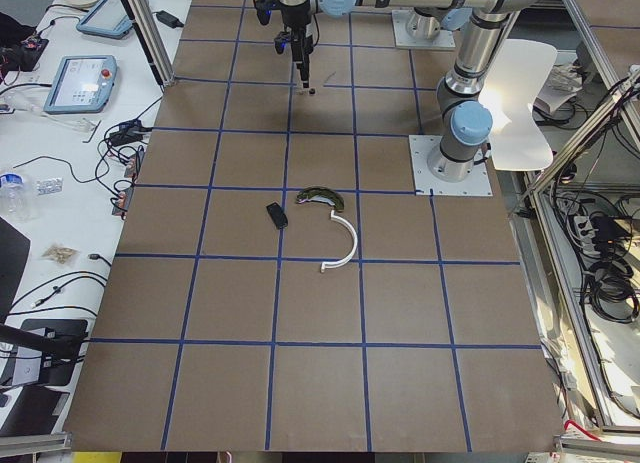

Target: Place bearing gear from tray to pile

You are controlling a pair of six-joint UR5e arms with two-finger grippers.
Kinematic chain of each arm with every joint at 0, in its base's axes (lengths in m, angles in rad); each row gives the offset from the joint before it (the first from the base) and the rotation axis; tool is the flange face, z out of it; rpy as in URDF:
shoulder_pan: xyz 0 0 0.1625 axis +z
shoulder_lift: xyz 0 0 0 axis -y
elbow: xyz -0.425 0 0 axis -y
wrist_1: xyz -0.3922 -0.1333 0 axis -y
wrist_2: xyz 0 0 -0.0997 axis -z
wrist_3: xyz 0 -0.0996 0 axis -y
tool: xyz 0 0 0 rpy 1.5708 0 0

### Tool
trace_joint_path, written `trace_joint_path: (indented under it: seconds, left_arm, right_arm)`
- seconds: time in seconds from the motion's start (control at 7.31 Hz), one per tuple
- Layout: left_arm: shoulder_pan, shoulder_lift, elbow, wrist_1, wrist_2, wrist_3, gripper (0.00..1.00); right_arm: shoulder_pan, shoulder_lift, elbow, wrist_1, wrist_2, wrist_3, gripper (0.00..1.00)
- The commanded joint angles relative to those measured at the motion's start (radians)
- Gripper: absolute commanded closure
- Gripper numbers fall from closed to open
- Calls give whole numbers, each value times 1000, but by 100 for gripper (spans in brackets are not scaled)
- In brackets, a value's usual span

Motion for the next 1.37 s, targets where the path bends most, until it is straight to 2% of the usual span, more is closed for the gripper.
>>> trace_joint_path:
  seconds: [0.0, 0.27, 0.41, 0.68, 0.82, 1.09, 1.23]
  left_arm:
    - [1, -59, -189, 253, 0, -23, 0]
    - [-36, -122, -384, 569, 0, -60, 0]
    - [-100, -151, -415, 644, -1, -158, 0]
    - [-244, -226, -409, 716, -7, -333, 0]
    - [-308, -260, -409, 782, -10, -406, 0]
    - [-381, -312, -397, 886, -13, -485, 0]
    - [-392, -330, -395, 893, -12, -482, 0]
  right_arm:
    - [-189, -50, -4, 90, -56, -171, 15]
    - [-397, -146, -9, 240, -100, -384, 13]
    - [-521, -151, -7, 253, -166, -564, 13]
    - [-771, -151, -12, 267, -186, -868, 13]
    - [-873, -143, -13, 252, -233, -1032, 13]
    - [-1028, -125, -22, 223, -241, -1199, 13]
    - [-1085, -92, -39, 167, -290, -1312, 14]
